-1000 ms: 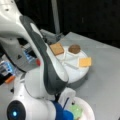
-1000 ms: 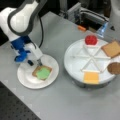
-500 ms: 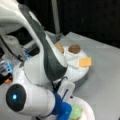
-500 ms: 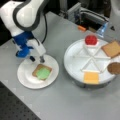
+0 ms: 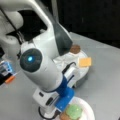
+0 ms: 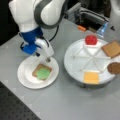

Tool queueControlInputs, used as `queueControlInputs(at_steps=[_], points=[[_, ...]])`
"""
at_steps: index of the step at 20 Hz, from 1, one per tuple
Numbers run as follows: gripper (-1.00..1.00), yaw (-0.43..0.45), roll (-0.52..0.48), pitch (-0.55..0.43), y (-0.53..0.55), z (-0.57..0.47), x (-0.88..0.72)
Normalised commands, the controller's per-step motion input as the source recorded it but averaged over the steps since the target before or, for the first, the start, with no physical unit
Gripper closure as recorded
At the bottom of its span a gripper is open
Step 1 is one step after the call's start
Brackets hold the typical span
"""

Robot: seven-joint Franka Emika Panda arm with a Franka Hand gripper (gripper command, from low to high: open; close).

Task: Ingredient selection for cheeseburger or sandwich

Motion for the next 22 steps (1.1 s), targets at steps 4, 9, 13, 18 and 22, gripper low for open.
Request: queueControlInputs(at_steps=[4, 9, 13, 18, 22], points=[[-1.0, -0.084, -0.468, -0.044, 0.26, 0.01, -0.36], [-1.0, -0.017, -0.298, -0.092, 0.08, -0.05, -0.35], [-1.0, 0.042, -0.19, -0.12, 0.24, -0.01, -0.46], [-1.0, 0.11, -0.169, -0.125, 0.43, -0.02, -0.57], [-1.0, 0.103, -0.151, -0.127, 0.43, -0.08, -0.55]])
